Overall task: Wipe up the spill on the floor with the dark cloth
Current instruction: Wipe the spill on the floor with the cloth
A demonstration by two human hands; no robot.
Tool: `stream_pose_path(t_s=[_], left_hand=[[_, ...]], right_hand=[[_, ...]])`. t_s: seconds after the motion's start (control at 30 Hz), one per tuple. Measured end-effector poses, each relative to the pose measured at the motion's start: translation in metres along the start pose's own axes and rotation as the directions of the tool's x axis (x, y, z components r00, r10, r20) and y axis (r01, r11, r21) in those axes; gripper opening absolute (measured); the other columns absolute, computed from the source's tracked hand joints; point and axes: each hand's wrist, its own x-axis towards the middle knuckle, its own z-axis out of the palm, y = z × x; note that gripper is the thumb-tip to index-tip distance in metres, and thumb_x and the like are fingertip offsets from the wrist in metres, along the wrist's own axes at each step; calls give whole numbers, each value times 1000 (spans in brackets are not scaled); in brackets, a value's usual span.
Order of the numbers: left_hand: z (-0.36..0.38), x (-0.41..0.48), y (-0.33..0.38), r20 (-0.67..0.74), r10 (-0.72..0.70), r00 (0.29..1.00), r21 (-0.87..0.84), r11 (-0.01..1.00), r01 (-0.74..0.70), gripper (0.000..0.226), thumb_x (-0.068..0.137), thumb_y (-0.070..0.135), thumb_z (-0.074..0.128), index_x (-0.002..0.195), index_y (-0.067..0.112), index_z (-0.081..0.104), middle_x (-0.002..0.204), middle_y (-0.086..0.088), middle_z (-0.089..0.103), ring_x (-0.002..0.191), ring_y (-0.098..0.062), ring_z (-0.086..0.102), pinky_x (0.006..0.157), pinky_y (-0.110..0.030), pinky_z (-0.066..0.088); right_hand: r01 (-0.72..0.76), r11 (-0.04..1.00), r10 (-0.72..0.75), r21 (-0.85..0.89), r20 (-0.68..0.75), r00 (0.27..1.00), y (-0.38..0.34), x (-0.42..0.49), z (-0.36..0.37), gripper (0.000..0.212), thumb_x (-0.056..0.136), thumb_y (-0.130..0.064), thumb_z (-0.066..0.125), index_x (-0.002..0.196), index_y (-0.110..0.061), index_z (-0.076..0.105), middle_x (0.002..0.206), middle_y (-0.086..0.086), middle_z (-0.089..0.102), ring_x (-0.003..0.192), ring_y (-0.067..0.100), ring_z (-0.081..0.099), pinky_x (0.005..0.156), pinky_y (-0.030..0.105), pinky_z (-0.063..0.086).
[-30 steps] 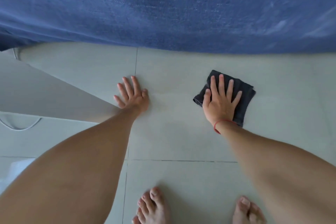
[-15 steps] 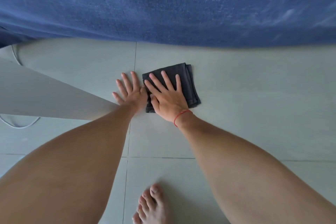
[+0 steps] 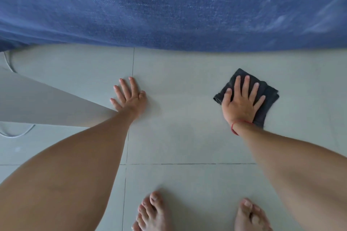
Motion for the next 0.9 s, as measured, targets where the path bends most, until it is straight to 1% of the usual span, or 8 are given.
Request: stream_pose_path(t_s=[0.1, 0.17, 0.27, 0.33, 0.53, 0.67, 0.73, 0.9], left_hand=[[1, 1, 0, 2, 2, 1000, -3, 1000, -2, 61, 101, 33, 18, 153, 32, -15, 159, 0, -26, 147, -23, -25, 117, -51, -13], [2, 2, -1, 0, 0, 1000, -1, 1000, 0, 62, 101, 34, 18, 152, 32, -15, 159, 0, -27, 146, -23, -25, 116, -51, -14], [2, 4, 0, -2, -2, 1000, 5, 1000, 2, 62, 101, 34, 18, 152, 32, -16, 159, 1, -27, 146, -22, -26, 117, -51, -13], [3, 4, 0, -2, -8, 1000, 10, 1000, 8, 62, 101, 34, 18, 151, 33, -17, 159, 1, -28, 146, -21, -26, 117, -51, -14], [6, -5, -2, -157, 54, 986, -47, 997, -62, 62, 102, 43, 21, 155, 27, -6, 162, -2, -16, 149, -24, -17, 119, -50, -6], [25, -33, -2, -121, 186, 975, 93, 980, -176, 87, 94, 56, 41, 155, 16, -7, 162, -7, -16, 149, -28, -13, 120, -47, -2], [32, -36, 0, -93, 160, 983, 67, 986, -155, 99, 88, 62, 47, 155, 16, -9, 162, -5, -16, 150, -26, -13, 120, -46, -1], [29, -32, 2, -68, 119, 991, 85, 990, -113, 103, 85, 67, 48, 154, 18, -10, 162, -2, -16, 150, -24, -11, 121, -44, 2]], right_hand=[[56, 998, -56, -7, 8, 998, -37, -5, 8, 57, 97, -44, 24, 152, -31, 14, 163, -6, 5, 149, 29, -1, 114, 64, -3], [237, 971, -236, -33, 30, 971, -67, -15, 15, 57, 95, -44, 27, 150, -31, 21, 162, -6, 13, 149, 30, 6, 113, 64, -2], [618, 785, -608, -50, 130, 783, -116, -43, 26, 58, 91, -45, 22, 148, -31, 30, 159, -6, 23, 148, 31, 14, 113, 64, 3], [705, 708, -689, -39, 178, 703, -134, -55, 31, 57, 92, -43, 20, 148, -32, 30, 159, -7, 23, 148, 30, 15, 114, 63, 4], [632, 773, -634, 58, 106, 766, -111, -38, 26, 57, 92, -43, 20, 146, -30, 35, 157, -8, 29, 147, 23, 21, 119, 45, 5], [419, 906, -424, 65, 83, 902, -71, -25, 14, 53, 98, -43, 24, 150, -33, 23, 161, -11, 15, 149, 19, 10, 119, 43, 1], [277, 959, -280, 52, 71, 957, -34, -16, 5, 53, 99, -44, 26, 151, -34, 18, 161, -12, 10, 150, 18, 6, 120, 43, 0], [59, 998, -60, 17, 57, 997, 44, -9, -11, 55, 100, -47, 21, 152, -34, 12, 162, -9, 4, 150, 22, 0, 120, 50, 0]])
